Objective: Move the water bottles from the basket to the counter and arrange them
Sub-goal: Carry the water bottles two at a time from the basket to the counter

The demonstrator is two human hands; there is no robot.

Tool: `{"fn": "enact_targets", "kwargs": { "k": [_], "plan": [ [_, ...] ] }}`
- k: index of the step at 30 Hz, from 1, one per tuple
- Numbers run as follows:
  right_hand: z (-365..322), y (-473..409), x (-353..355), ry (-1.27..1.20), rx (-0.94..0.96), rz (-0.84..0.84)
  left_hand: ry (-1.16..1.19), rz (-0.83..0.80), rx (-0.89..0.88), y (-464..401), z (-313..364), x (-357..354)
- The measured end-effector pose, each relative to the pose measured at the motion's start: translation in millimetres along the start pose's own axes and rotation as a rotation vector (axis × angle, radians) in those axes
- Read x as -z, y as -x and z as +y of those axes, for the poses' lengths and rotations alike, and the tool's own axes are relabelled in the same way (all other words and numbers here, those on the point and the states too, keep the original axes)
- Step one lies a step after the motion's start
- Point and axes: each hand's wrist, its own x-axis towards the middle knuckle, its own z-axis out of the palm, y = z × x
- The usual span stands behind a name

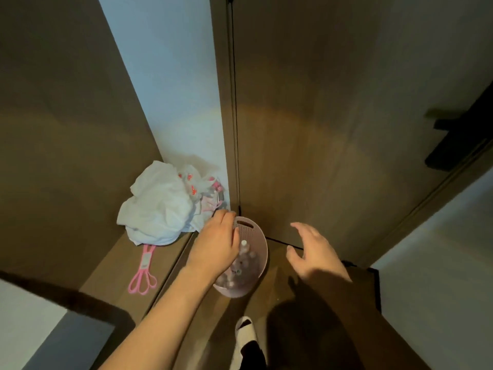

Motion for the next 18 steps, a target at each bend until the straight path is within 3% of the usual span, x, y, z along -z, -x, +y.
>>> {"fn": "enact_targets", "kwargs": {
  "k": [6,11,18],
  "plan": [
    [-8,-117,4,0.083,0.11,-0.046,0.067,-0.013,0.088,-114,-37,-27],
    [-15,-194,-5,0.064,0.144,-0.183,0.097,-0.058,0.183,-152,-63,-43],
    [19,-309,-102,0.095,0.217,-0.428,0.062,-0.153,0.381,-156,-131,-109]
  ]
}}
